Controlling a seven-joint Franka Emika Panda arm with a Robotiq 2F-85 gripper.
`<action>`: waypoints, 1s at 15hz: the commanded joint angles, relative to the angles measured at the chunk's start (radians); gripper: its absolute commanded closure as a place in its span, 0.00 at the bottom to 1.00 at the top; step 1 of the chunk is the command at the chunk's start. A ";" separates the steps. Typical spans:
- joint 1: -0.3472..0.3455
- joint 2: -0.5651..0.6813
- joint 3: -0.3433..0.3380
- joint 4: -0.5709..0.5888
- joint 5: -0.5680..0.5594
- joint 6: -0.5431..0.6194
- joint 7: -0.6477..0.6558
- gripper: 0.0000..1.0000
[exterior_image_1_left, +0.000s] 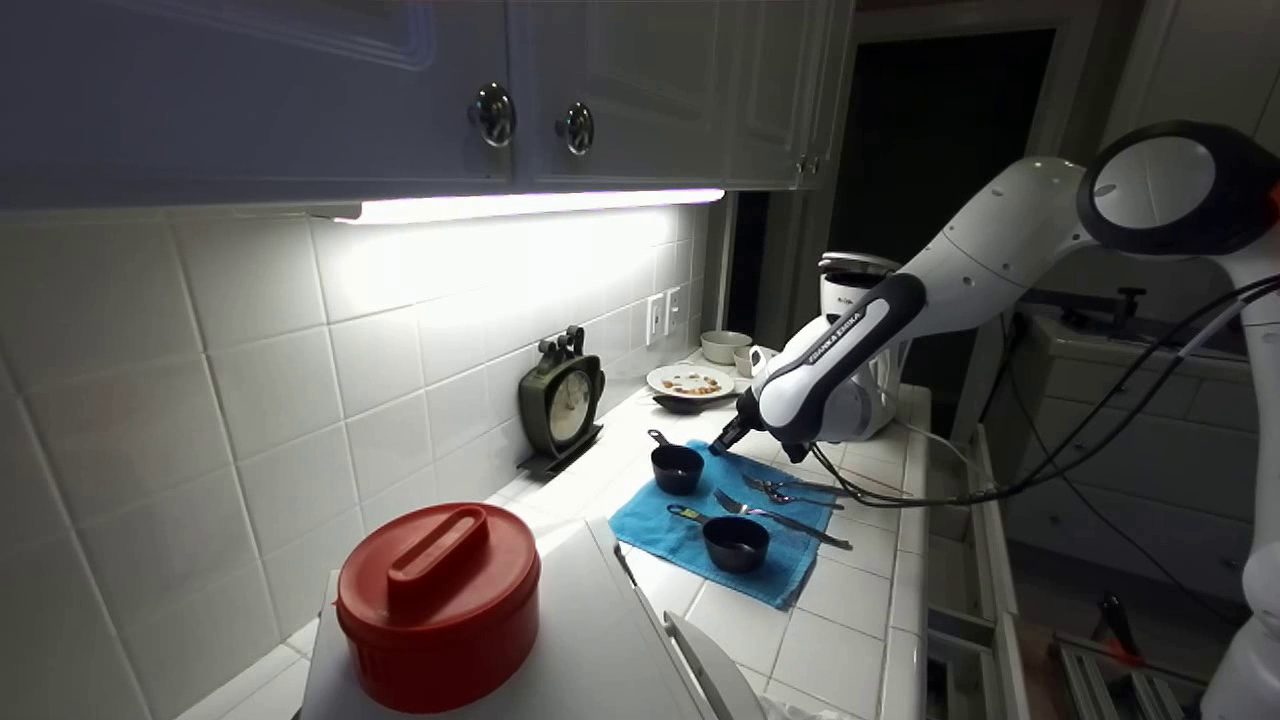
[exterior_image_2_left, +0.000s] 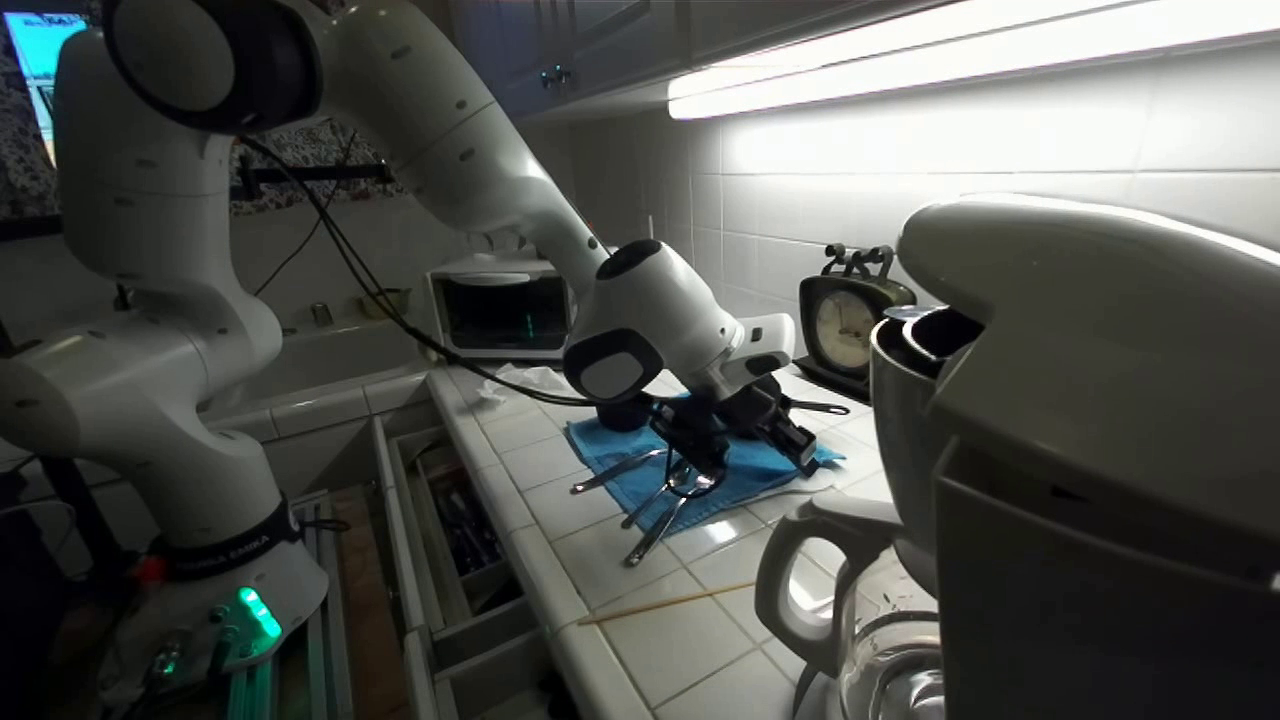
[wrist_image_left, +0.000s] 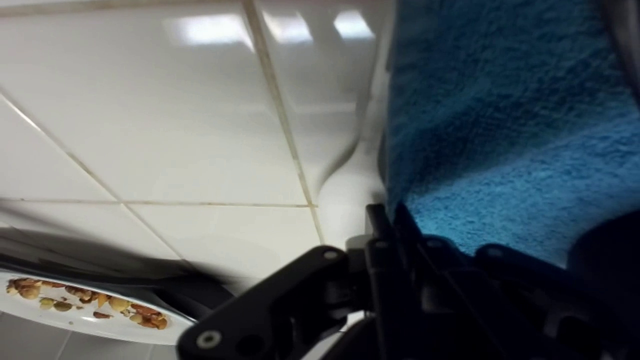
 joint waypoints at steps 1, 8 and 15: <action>0.032 -0.013 -0.031 -0.001 0.011 -0.026 0.011 0.94; 0.121 -0.055 -0.132 -0.022 0.014 -0.053 0.027 0.94; 0.196 -0.079 -0.229 -0.026 0.006 -0.095 0.058 0.44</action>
